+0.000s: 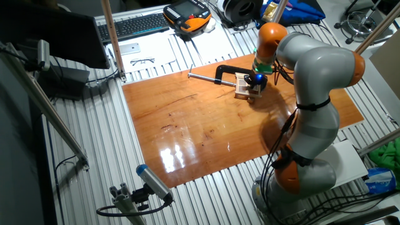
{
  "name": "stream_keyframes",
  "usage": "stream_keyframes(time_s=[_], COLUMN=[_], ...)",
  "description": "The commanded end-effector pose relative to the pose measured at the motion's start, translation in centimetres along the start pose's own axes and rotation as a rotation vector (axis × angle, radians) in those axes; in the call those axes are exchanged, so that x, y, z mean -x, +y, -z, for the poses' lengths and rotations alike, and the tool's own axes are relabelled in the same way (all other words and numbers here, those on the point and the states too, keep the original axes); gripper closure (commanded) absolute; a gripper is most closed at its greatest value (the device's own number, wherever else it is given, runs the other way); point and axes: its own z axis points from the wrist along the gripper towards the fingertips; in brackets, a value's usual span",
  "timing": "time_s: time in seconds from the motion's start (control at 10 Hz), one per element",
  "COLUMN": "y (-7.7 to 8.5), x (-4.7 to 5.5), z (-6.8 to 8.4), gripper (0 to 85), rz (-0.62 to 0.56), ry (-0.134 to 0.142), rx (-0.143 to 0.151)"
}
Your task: Close a sliding window
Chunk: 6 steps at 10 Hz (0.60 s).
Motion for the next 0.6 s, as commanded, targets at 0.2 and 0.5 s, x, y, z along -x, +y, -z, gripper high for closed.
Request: stream_keyframes(time_s=[0.2,0.5], y=[-0.02,-0.03], x=[-0.25,-0.52], z=[0.05,0.04], gripper=[85.0,85.0], rz=[-0.002,-0.005], ry=[0.003,0.005], rx=[0.002,0.003])
